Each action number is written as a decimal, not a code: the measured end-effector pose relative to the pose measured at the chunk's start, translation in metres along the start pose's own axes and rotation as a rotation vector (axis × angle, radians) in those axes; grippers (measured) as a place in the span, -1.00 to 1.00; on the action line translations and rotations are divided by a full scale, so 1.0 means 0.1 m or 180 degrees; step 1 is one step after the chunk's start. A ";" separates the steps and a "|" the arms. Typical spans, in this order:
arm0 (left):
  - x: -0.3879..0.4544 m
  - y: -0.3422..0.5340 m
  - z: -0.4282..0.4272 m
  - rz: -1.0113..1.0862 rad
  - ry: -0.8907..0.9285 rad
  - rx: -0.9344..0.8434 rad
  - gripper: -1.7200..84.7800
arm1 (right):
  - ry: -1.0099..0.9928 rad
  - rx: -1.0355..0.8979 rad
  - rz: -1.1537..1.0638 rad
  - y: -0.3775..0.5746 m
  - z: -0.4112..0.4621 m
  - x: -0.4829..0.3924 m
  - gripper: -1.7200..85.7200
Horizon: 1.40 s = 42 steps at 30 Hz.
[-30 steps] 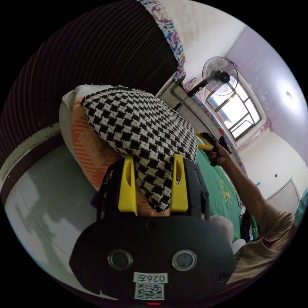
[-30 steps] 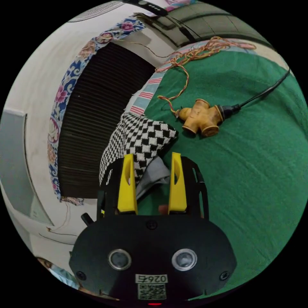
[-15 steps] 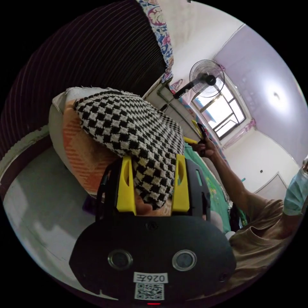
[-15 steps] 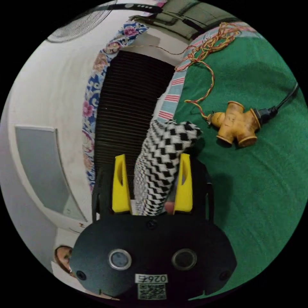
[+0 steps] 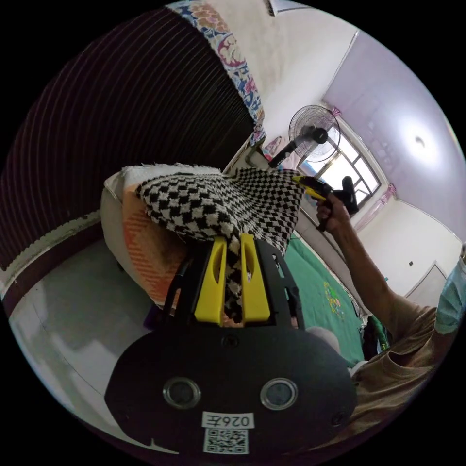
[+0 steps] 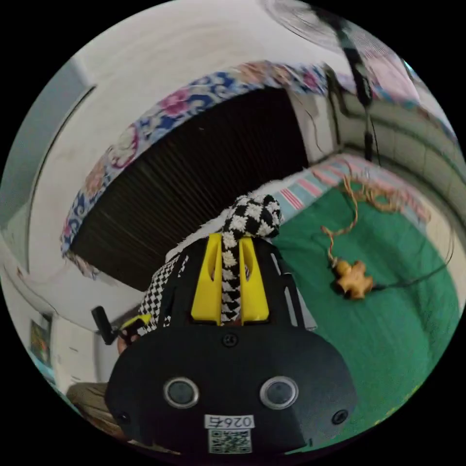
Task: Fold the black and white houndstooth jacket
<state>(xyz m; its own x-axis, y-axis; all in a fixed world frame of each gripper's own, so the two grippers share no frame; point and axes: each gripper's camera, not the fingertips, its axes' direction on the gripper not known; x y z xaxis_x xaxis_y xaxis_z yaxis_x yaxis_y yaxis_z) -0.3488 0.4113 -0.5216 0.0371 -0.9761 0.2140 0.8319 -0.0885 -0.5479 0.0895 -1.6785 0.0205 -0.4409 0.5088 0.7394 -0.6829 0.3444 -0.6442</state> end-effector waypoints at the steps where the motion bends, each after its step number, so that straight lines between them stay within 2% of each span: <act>1: 0.09 0.01 -0.13 0.0031 -0.0060 0.0081 -0.84 | 0.0029 0.0048 -0.0135 0.00 -0.09 -0.16 -0.94; 4: 0.34 0.08 -0.59 0.0104 -0.0157 0.0429 -0.85 | -0.0213 0.0389 -0.0490 0.06 -0.68 -0.82 -0.95; 9: 0.93 0.34 -1.45 0.0702 0.0304 0.0922 -0.85 | -0.0678 0.1046 -0.0657 0.58 -2.15 -1.33 -0.95; 11: 1.33 0.46 -1.68 0.1189 0.0836 0.0942 -0.85 | -0.0805 0.1177 -0.0611 0.86 -2.65 -1.34 -0.95; 15: 1.80 0.57 -1.64 0.1506 0.1958 0.0728 -0.85 | -0.0678 0.1258 -0.0440 1.57 -3.61 -1.22 -0.95; 17: 2.05 0.60 -1.34 0.1445 0.2510 0.0413 -0.85 | -0.0387 0.1131 -0.0314 1.85 -3.86 -1.12 -0.95; 20: 2.40 0.68 -0.79 0.1313 0.2769 -0.0025 -0.85 | 0.0100 0.0761 -0.0083 2.17 -4.02 -0.91 -0.96; 24: 2.77 0.70 -0.23 0.1041 0.3009 -0.0205 -0.85 | 0.1074 0.0145 0.0047 2.22 -3.83 -0.68 -0.97; 26: 3.13 0.77 -0.18 0.1165 0.3014 -0.0035 -0.85 | 0.1332 0.0148 -0.0012 2.21 -3.87 -0.68 -0.97; 30: 3.78 1.04 -0.10 0.1612 0.3044 0.0012 -0.84 | 0.1220 0.0739 0.0083 2.38 -4.43 -0.54 -0.97; 33: 4.27 1.47 0.41 0.1722 0.3270 -0.0564 -0.80 | 0.1428 0.0864 0.0612 2.75 -4.67 -0.07 -0.91; 35: 4.61 1.91 1.09 0.1835 0.3150 -0.1735 -0.78 | 0.1656 0.0810 0.1041 3.11 -4.72 0.26 -0.89; 36: 4.67 2.02 1.26 0.1855 0.3134 -0.2030 -0.78 | 0.1789 0.0764 0.1222 3.40 -4.75 0.43 -0.87; 37: 4.72 2.20 1.51 0.1873 0.3170 -0.2360 -0.87 | 0.1800 0.0747 0.1266 3.54 -4.76 0.49 -0.87; 39: 4.66 2.27 1.65 0.1704 0.3481 -0.2142 -0.89 | 0.1527 0.0663 0.1278 4.09 -4.75 0.61 -0.85; 40: 4.60 2.21 1.70 0.1580 0.3634 -0.1861 -0.88 | 0.1449 0.0645 0.1265 4.22 -4.74 0.62 -0.85; 42: 4.52 2.07 1.79 0.1353 0.3436 -0.1538 -0.87 | 0.1223 0.0569 0.1155 4.69 -4.63 0.56 -0.84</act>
<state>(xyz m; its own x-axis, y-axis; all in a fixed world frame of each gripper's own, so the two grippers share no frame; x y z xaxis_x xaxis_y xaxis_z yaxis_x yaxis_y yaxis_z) -0.0607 -0.0130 -0.3933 -0.4090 -0.5895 -0.6966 0.5694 0.4317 -0.6996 0.0141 -1.1232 -0.3314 -0.4448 0.8325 0.3302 -0.6298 -0.0286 -0.7762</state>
